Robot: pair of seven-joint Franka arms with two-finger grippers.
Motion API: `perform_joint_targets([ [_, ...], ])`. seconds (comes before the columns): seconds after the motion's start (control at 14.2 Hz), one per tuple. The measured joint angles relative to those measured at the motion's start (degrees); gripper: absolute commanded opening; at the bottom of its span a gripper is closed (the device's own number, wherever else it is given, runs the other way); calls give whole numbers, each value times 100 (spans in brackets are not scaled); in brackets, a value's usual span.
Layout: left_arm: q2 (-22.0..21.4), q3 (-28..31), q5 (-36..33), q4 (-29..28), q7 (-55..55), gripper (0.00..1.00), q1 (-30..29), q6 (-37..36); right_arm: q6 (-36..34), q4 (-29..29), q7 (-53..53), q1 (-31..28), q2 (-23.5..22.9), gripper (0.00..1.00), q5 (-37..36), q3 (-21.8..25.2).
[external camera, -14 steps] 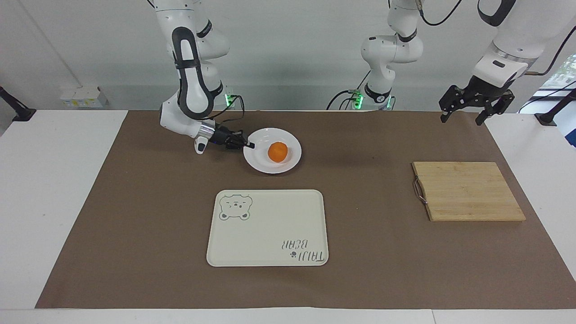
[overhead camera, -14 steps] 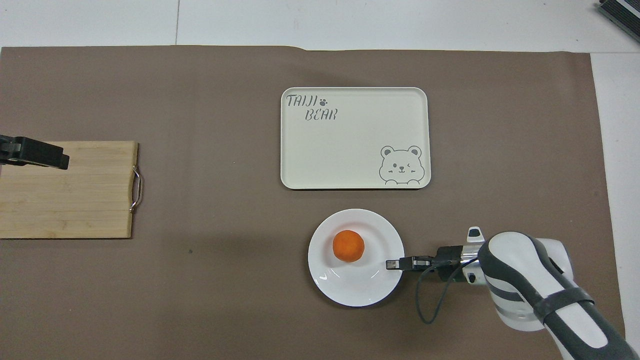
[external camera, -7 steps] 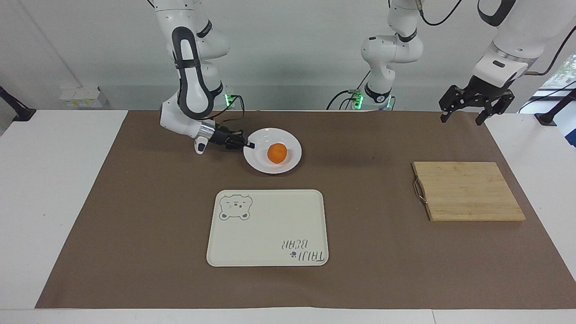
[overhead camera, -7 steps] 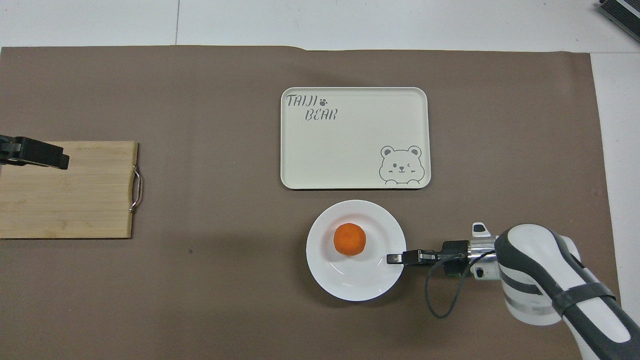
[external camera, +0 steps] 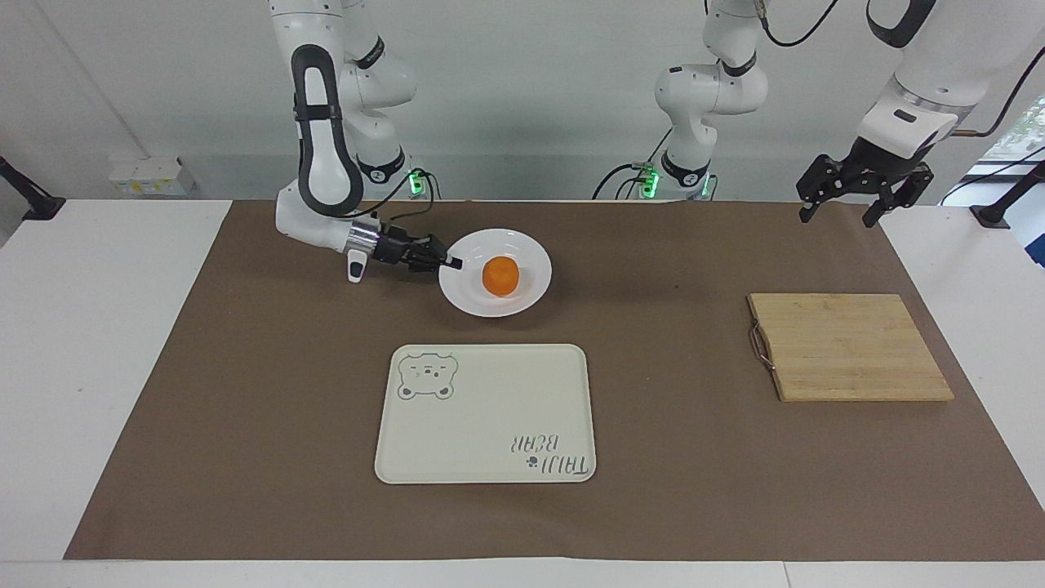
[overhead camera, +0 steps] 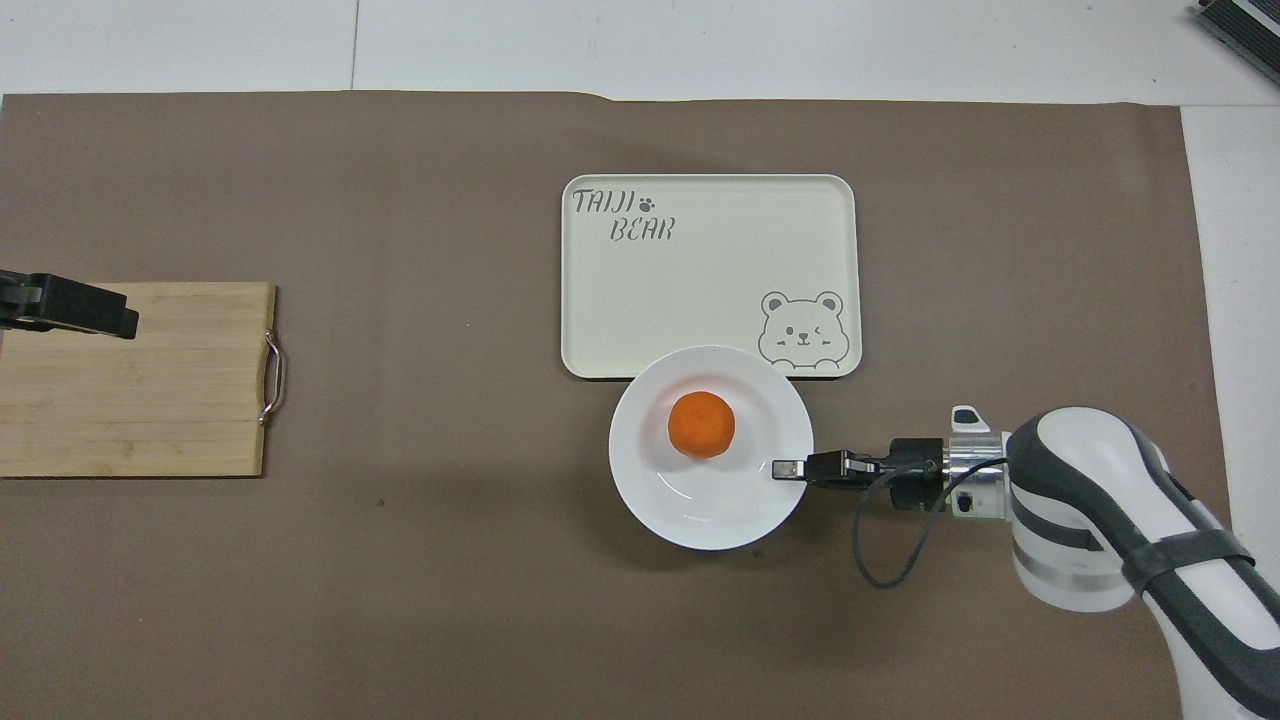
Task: Place orange and plate with both arms
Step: 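Slide the plate with the right gripper onto the bear tray, then lower the plate onto the tray and open the right gripper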
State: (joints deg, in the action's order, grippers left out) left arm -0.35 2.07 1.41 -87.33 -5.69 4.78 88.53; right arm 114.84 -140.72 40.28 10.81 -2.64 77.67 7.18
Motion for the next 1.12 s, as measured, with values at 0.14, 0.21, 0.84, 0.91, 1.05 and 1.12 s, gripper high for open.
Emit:
perform_joint_targets([
  [0.14,0,0,0,0,0,100,0,0,1,477,-356,0,-272,0,0,0],
  [0.21,0,0,0,0,0,100,0,0,2,743,-547,0,-423,0,0,0],
  [0.84,0,0,0,0,0,100,0,0,45,3106,-1564,-45,-2050,0,-165,23],
  [0.91,0,0,0,0,0,100,0,0,45,3219,-1564,-53,-2235,0,-177,23],
  [1.05,0,0,0,0,0,100,0,0,46,3284,-1555,-63,-2434,0,-299,28],
  [1.12,0,0,0,0,0,100,0,0,53,3279,-1541,-67,-2485,0,-379,32],
])
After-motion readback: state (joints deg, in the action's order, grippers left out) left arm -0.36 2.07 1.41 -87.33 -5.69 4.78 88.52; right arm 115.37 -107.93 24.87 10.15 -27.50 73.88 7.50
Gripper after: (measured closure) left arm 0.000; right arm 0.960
